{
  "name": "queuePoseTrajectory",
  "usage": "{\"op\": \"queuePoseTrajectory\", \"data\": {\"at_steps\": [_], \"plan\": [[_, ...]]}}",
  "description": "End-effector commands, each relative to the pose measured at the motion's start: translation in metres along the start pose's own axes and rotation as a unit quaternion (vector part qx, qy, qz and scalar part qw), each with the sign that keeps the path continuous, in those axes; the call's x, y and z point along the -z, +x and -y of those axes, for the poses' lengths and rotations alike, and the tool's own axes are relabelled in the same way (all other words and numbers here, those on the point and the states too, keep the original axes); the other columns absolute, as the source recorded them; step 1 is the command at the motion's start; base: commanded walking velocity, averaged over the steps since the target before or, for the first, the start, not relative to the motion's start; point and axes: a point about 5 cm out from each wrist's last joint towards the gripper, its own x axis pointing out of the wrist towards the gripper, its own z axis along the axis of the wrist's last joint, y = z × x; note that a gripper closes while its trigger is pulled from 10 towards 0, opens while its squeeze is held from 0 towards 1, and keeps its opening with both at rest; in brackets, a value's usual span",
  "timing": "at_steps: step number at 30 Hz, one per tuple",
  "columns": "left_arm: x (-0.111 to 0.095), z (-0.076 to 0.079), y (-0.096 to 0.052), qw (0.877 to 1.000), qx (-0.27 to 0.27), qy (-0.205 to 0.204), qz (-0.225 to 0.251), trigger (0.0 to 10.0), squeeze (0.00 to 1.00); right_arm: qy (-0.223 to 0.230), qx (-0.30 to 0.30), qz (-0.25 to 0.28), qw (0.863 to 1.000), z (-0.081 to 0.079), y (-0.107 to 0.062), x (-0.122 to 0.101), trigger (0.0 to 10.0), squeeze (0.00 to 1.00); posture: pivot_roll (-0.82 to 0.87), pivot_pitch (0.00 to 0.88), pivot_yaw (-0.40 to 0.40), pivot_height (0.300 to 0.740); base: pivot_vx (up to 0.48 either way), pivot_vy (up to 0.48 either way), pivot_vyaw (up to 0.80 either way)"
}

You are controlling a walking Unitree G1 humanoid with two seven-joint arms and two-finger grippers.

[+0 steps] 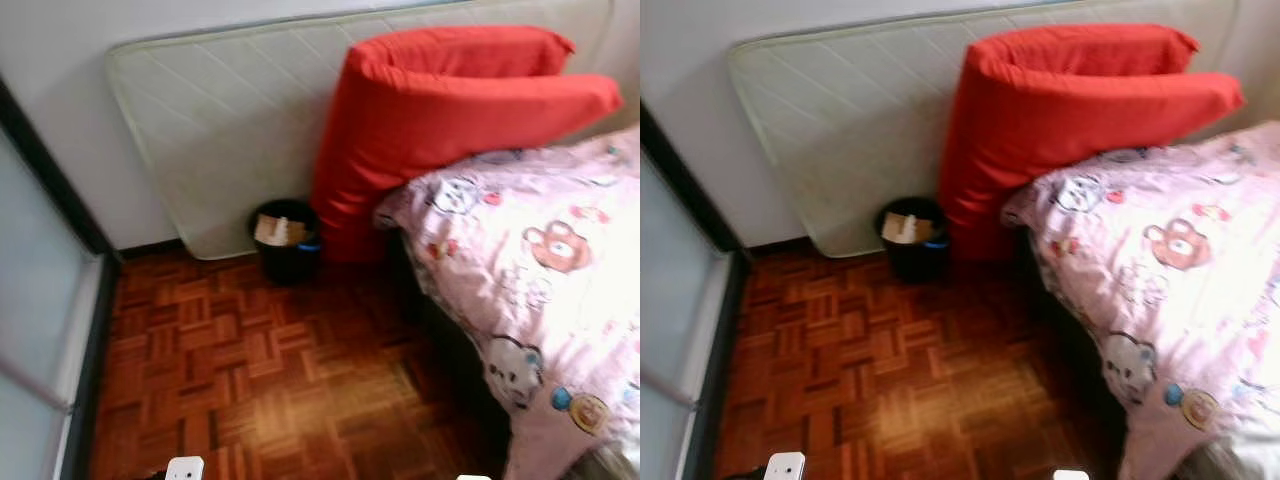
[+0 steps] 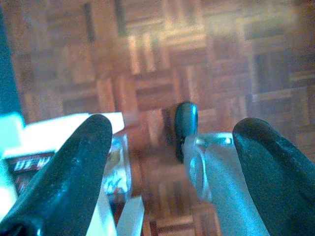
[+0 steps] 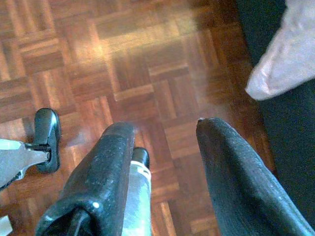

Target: Clean up the room

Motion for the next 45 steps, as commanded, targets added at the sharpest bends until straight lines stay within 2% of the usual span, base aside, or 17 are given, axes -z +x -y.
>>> {"op": "queuePoseTrajectory", "data": {"at_steps": [1, 23, 45], "plan": [[0.0047, -0.0035, -0.0012, 1.000, -0.007, -0.004, -0.011, 10.0, 0.00, 0.006, -0.002, -0.006, 1.000, -0.0025, -0.0008, 0.0038, 10.0, 0.00, 0.00, 0.167, 0.022, 0.740, 0.247, 0.000, 0.00], [0.0060, -0.0020, -0.0013, 1.000, -0.006, -0.005, -0.011, 10.0, 0.00, -0.017, -0.014, 0.006, 1.000, -0.0061, 0.0008, -0.0035, 10.0, 0.00, 0.00, 0.161, 0.019, 0.740, 0.252, 0.000, 0.02], [0.0066, -0.0012, -0.0014, 1.000, -0.004, -0.004, -0.010, 10.0, 0.00, -0.020, -0.015, 0.003, 1.000, -0.0075, 0.0010, -0.0034, 10.0, 0.00, 0.01, 0.164, 0.020, 0.740, 0.000, 0.000, 0.00]]}}
